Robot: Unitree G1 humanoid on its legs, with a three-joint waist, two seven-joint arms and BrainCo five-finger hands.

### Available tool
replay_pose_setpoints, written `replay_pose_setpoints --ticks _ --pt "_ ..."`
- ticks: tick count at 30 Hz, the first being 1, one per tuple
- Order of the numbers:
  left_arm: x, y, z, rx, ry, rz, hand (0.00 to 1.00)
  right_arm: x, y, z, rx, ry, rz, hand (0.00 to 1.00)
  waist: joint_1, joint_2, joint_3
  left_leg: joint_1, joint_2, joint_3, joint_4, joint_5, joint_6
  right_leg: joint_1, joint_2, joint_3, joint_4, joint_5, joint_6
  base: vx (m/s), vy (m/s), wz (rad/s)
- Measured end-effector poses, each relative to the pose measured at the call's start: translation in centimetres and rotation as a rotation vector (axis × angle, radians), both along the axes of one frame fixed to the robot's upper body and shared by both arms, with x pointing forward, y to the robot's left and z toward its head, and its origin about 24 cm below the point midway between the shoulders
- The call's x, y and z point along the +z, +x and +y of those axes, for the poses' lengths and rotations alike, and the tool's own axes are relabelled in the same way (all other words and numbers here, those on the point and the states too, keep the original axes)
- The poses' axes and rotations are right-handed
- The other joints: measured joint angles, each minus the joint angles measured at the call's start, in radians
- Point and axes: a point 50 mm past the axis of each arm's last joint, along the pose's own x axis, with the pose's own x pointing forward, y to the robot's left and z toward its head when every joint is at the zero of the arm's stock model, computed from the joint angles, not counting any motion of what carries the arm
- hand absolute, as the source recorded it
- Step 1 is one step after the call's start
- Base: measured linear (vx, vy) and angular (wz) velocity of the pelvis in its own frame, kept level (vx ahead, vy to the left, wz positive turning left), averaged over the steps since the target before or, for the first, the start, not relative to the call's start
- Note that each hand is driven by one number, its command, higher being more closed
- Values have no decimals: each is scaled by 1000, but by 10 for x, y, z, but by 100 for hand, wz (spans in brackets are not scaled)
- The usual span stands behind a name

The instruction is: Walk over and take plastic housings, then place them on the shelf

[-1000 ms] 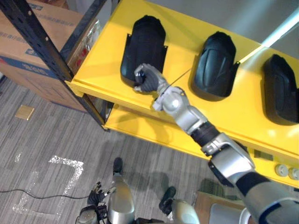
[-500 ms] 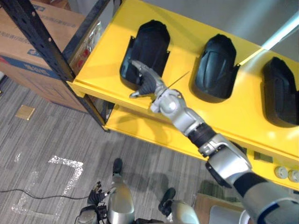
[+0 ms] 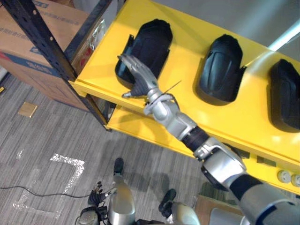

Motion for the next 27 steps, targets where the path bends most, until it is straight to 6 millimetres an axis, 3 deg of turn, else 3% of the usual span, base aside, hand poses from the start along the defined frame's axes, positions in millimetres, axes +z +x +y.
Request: replay_pose_setpoints --ticks 4,6,10,21,27 --pt "-1 0 -5 2 -20 -3 0 8 -5 2 -2 2 -81 0 0 30 1 0 0 -4 0 0 0 1 0 -3 1 -2 -4 -9 -3 1" --pt "-2 0 -11 5 -44 -6 0 11 -6 3 -5 0 -106 0 0 58 1 -3 0 -11 0 -1 0 0 0 -9 2 -3 -5 -38 -18 5" --pt "-2 1 -13 1 -55 -9 0 18 -5 3 -24 -24 -148 0 0 78 1 -22 2 -22 1 1 -2 -10 4 -20 3 -3 -5 -13 -23 8" --pt "-2 1 -13 -2 -60 -10 0 40 -10 6 49 -8 -240 0 0 83 3 -21 2 -20 2 0 -5 -11 4 -20 3 -2 -3 8 -9 0" --pt "-4 -1 -13 -2 -58 -1 0 55 -37 13 266 58 -231 0 -8 85 4 -14 3 -14 2 -2 -5 -11 4 -11 5 -2 -3 -2 -3 -2"
